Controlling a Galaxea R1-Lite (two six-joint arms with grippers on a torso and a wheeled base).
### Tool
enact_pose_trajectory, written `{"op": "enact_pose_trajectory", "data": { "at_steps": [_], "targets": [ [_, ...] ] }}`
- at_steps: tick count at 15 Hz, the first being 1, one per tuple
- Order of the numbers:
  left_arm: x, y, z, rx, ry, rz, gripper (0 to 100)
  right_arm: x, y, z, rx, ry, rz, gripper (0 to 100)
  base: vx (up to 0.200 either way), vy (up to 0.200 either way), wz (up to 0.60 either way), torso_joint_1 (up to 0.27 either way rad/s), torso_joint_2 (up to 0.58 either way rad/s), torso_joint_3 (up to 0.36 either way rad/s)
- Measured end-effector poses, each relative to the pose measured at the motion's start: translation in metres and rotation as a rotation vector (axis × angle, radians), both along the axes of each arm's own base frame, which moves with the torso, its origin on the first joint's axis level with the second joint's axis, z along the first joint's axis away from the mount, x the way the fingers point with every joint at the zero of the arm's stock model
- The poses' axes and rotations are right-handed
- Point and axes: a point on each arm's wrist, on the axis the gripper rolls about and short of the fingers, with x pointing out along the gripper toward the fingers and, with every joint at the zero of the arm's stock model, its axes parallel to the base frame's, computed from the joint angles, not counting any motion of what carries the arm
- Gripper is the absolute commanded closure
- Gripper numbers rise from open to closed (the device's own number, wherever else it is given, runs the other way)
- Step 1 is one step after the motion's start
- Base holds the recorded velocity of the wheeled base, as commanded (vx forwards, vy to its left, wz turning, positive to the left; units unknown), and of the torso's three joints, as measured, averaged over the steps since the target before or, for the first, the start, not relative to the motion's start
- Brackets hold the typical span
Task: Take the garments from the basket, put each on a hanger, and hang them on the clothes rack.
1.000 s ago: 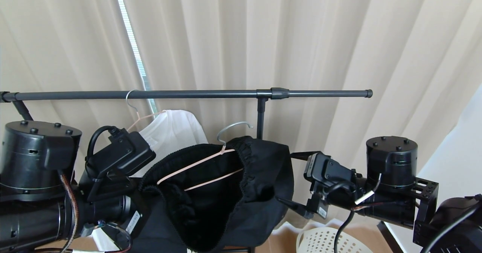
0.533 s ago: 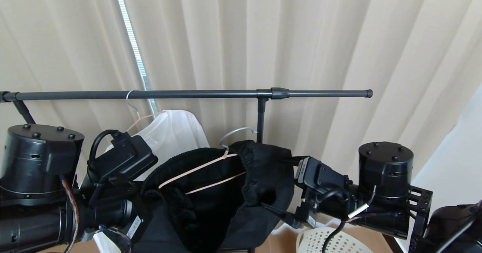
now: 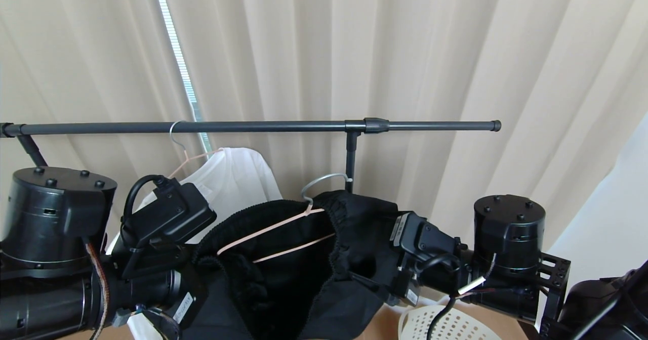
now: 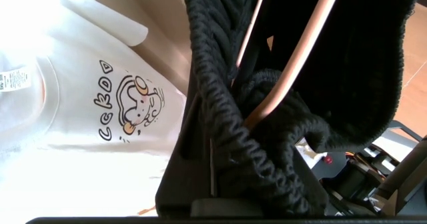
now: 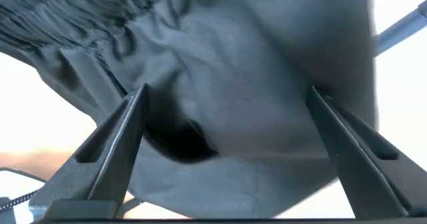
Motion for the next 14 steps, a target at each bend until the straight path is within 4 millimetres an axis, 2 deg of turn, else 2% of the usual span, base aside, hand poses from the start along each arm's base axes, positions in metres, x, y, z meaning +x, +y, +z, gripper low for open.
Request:
{"op": "enact_pose_trajectory", "data": {
  "at_steps": [1,7,14],
  "targets": [
    [-0.001,-0.001,0.000,0.000,0.000,-0.005,100,0.000,0.000,0.000,0.000,0.000,0.000,100,0.000,0.000,0.00,0.000,0.00,0.000],
    [-0.002,-0.002,0.000,-0.001,-0.002,-0.016,100,0.002,0.001,-0.002,-0.001,0.003,-0.003,100,0.000,0.000,0.00,0.000,0.00,0.000],
    [-0.001,0.000,-0.001,-0.001,0.004,0.002,100,-0.002,-0.009,0.012,0.024,-0.033,-0.023,100,0.000,0.000,0.00,0.000,0.00,0.000]
  ]
}}
